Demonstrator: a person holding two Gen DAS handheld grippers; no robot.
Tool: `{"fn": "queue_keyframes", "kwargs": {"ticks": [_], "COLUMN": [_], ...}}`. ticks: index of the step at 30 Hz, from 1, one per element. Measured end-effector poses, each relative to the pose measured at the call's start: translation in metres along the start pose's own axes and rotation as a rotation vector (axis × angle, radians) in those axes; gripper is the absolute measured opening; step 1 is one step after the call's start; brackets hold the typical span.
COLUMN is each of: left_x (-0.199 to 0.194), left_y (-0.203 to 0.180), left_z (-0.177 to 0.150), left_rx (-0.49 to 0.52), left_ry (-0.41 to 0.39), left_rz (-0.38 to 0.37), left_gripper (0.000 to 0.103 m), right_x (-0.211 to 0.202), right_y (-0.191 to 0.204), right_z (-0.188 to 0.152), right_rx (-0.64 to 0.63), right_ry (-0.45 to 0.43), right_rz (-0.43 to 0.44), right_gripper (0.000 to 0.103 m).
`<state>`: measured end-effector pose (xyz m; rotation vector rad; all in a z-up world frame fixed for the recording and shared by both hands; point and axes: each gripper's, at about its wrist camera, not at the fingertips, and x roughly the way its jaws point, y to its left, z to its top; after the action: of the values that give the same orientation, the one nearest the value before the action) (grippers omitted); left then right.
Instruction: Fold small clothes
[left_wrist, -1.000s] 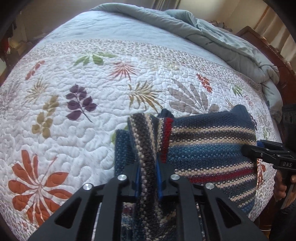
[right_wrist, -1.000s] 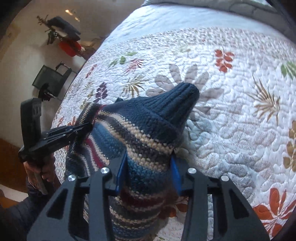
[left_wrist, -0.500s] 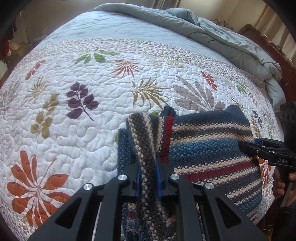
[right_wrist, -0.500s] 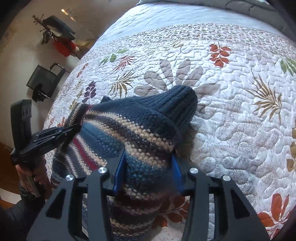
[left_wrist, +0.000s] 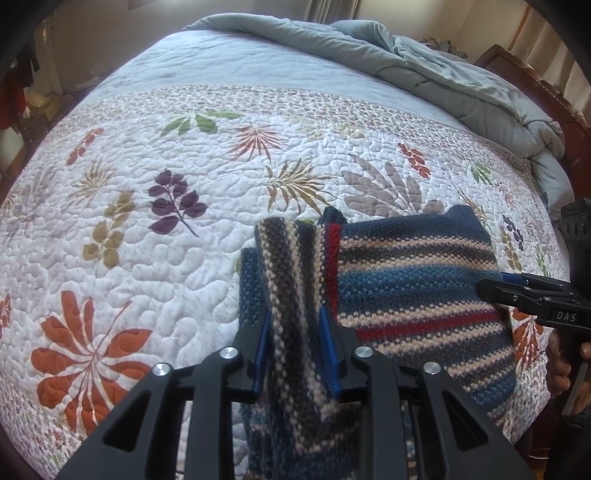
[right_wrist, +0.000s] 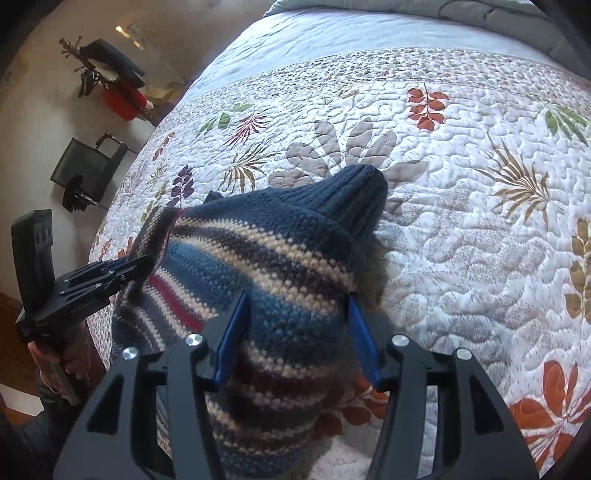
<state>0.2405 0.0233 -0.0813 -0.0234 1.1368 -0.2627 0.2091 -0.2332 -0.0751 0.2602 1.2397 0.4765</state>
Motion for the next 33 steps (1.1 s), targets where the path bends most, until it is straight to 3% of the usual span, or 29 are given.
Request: {"fn": "queue_keyframes", "kwargs": {"ticks": [9,19,22,33], "left_x": [-0.023,-0.026,-0.02,0.026], "left_y": [0.0,0.011,0.016,0.047], "left_z": [-0.017,-0.043,-0.049,-0.058], "left_rx": [0.0,-0.022,-0.049,-0.186], "left_ry": [-0.004,0.044,0.078,0.205], "left_rz": [0.007,-0.002,-0.083,-0.313], "left_gripper": [0.053,0.071,0.078,0.086], "right_x": [-0.025,-0.039,-0.037,-0.019], "right_y": [0.005,0.01,0.01,0.007], "right_z": [-0.025,-0.062,-0.07,-0.074], "right_rx": [0.016,0.017,0.022,0.052], "right_ry": [-0.007,0.015,0.027,0.062], "right_rz": [0.012,0.033,0.041,0.118], "right_gripper": [0.057,0.068,0.072,0.078]}}
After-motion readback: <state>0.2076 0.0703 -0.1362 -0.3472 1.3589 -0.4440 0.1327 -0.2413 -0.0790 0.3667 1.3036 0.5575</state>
